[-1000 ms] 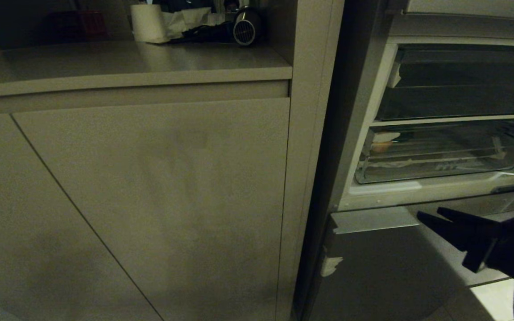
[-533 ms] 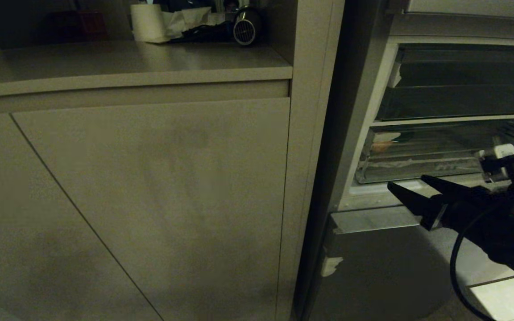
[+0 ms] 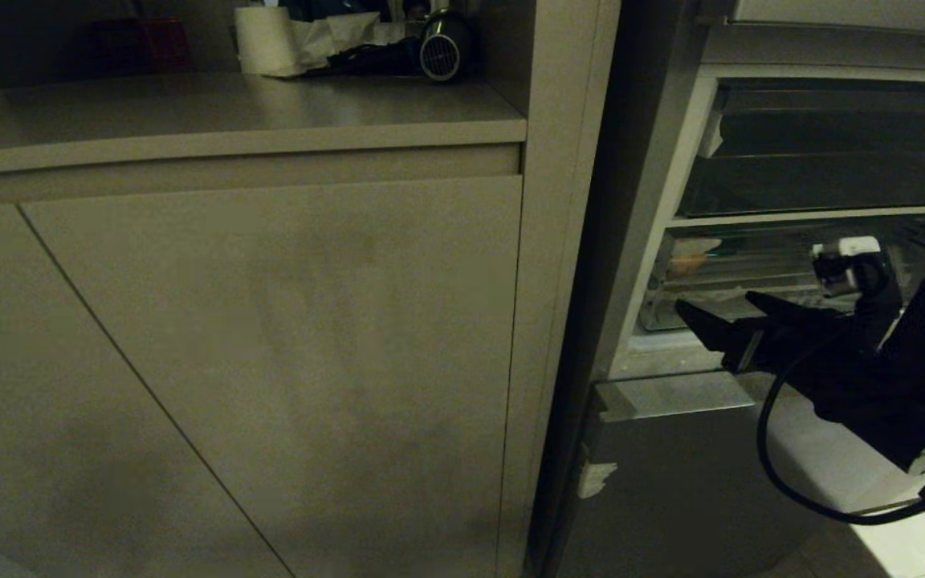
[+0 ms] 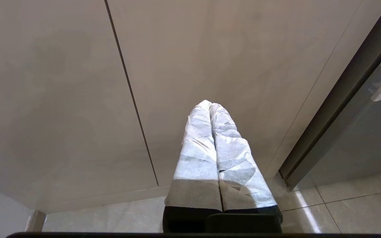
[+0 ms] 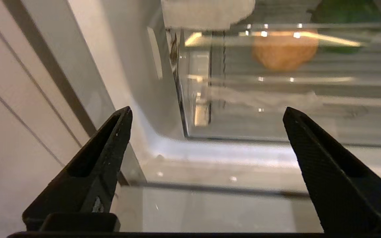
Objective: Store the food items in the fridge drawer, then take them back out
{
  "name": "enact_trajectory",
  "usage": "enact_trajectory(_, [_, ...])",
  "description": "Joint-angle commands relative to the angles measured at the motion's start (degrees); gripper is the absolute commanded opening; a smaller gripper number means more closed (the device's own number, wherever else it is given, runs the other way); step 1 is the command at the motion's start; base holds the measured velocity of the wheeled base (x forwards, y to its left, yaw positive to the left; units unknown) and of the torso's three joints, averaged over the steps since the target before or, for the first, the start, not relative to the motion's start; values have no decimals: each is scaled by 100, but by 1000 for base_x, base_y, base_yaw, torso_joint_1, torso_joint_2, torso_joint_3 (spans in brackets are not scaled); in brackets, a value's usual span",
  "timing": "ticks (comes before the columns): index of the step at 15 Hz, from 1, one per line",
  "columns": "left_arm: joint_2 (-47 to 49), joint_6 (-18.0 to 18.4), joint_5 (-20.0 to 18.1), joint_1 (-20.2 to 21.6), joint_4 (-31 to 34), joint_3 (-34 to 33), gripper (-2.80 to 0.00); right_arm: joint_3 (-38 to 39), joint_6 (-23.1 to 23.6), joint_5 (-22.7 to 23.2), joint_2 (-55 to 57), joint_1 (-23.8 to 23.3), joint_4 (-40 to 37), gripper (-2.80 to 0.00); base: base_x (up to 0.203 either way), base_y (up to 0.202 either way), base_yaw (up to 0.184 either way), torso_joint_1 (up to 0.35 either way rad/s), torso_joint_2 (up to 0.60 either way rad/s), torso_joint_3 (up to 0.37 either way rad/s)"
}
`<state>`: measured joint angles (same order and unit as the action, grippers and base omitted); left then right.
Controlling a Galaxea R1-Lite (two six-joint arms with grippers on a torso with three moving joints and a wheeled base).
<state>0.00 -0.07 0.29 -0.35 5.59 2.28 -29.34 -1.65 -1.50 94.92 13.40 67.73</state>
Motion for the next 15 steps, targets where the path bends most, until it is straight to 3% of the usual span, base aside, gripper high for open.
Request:
enact_trajectory(1, [0, -1, 6, 0, 3, 1, -280, -184, -18, -8, 169, 3, 40, 0, 0, 0, 0, 0, 0, 0])
enact_trajectory(15, [0, -1, 6, 0, 3, 1, -280, -789, -20, -70, 594, 0, 29, 0, 0, 0, 0, 0, 0, 0])
